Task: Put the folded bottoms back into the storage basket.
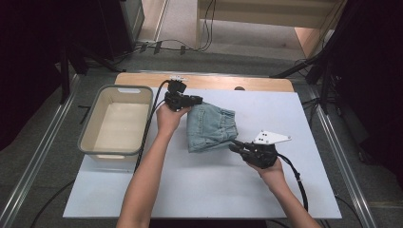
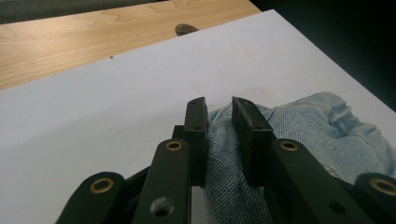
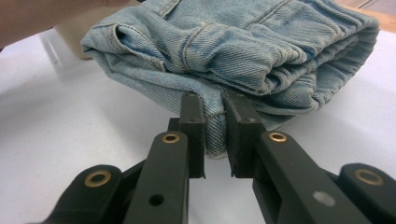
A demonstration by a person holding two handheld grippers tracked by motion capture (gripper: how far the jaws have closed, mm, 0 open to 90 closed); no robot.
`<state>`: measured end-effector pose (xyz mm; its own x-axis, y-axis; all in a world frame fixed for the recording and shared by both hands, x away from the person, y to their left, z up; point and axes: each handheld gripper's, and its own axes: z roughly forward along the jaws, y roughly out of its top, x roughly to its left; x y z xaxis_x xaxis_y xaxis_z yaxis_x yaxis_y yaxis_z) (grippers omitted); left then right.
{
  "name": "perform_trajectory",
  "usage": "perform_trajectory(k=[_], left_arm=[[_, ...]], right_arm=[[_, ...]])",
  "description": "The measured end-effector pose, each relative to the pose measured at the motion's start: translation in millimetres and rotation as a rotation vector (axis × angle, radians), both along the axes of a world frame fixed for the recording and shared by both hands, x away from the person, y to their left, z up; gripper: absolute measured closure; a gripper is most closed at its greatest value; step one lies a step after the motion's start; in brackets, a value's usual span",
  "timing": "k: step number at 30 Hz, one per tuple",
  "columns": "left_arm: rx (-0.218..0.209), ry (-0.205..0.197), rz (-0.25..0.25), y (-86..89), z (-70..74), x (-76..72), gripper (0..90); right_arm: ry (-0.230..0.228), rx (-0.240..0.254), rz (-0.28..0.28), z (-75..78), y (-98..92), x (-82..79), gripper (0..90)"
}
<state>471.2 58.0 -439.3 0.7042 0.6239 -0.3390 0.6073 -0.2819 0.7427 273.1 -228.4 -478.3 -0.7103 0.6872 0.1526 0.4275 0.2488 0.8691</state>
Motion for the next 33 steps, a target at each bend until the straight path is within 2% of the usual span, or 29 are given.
perform_trajectory(k=[8,21,33], left_arm=[[-0.005,-0.025,0.002,1.2,8.9,-0.9,77.6],[-0.022,-0.069,0.016,6.1,25.5,-3.9,77.6],[-0.031,-0.107,0.014,8.5,43.2,-5.1,77.6]], right_arm=[[-0.023,-0.01,-0.004,6.7,1.8,1.0,77.0],[-0.056,0.01,-0.008,20.6,3.5,1.5,77.0],[-0.094,0.008,-0.013,38.6,3.1,2.7,77.0]])
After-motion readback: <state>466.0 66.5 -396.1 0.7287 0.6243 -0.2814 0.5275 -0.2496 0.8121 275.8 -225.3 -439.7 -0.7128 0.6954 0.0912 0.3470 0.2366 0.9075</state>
